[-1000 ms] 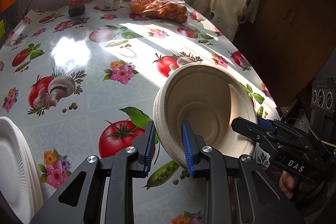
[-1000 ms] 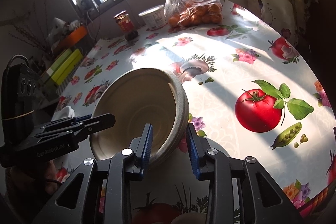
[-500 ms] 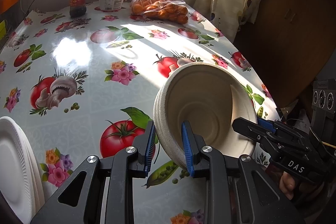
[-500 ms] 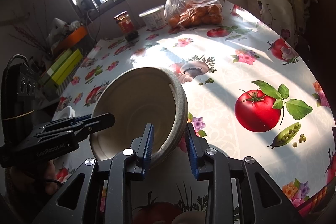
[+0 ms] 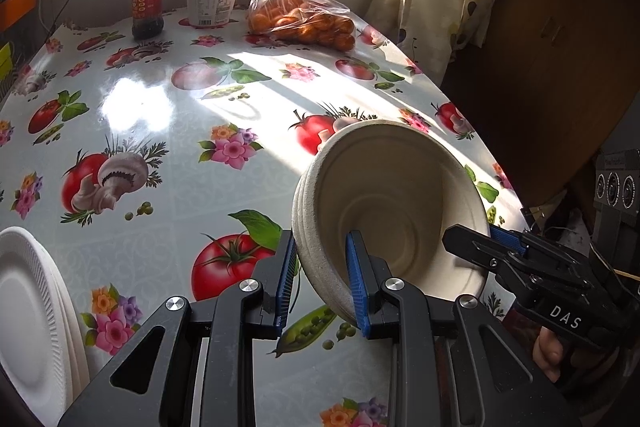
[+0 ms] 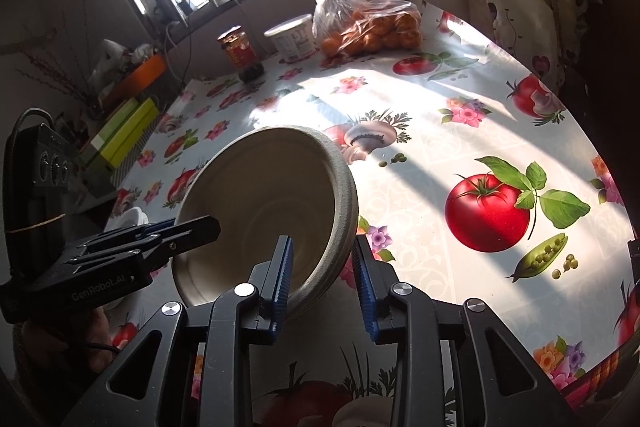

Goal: Organize plates and bowls
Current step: 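Carry the held bowl stack over the white plate stack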

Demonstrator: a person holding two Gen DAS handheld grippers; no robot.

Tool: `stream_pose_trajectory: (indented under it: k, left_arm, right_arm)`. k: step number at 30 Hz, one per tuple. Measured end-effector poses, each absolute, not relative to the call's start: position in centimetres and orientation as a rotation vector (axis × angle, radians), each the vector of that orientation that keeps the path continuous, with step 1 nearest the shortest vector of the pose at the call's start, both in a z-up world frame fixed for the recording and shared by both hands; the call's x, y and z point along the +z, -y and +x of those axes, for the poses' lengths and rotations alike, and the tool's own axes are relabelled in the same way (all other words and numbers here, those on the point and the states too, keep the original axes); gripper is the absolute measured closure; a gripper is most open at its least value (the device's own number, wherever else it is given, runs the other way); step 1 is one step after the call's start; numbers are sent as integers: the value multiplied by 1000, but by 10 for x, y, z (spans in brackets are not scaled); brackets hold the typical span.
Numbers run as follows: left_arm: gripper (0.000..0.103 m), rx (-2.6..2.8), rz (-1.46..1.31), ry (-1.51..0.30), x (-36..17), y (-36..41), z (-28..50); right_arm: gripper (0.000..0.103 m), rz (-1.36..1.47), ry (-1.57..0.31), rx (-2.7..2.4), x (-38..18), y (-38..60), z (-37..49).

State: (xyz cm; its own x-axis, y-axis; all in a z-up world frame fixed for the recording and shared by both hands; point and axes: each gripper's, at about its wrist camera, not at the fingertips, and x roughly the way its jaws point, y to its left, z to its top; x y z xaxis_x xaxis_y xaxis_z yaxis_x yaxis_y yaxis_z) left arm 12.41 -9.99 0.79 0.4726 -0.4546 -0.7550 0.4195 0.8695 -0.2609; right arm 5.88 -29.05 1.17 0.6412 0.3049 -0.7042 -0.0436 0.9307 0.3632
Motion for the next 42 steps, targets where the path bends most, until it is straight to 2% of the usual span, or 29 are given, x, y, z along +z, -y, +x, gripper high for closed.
stream_pose_trajectory:
  k: [19,42]
  left_arm:
    - [76,-475,-80,-903,28,77,121]
    - [76,-323,-138,-879,34,12,117]
  right_arm:
    - [73,299,-851,270,30,273,72]
    - [73,213,-884,425,36,209,102]
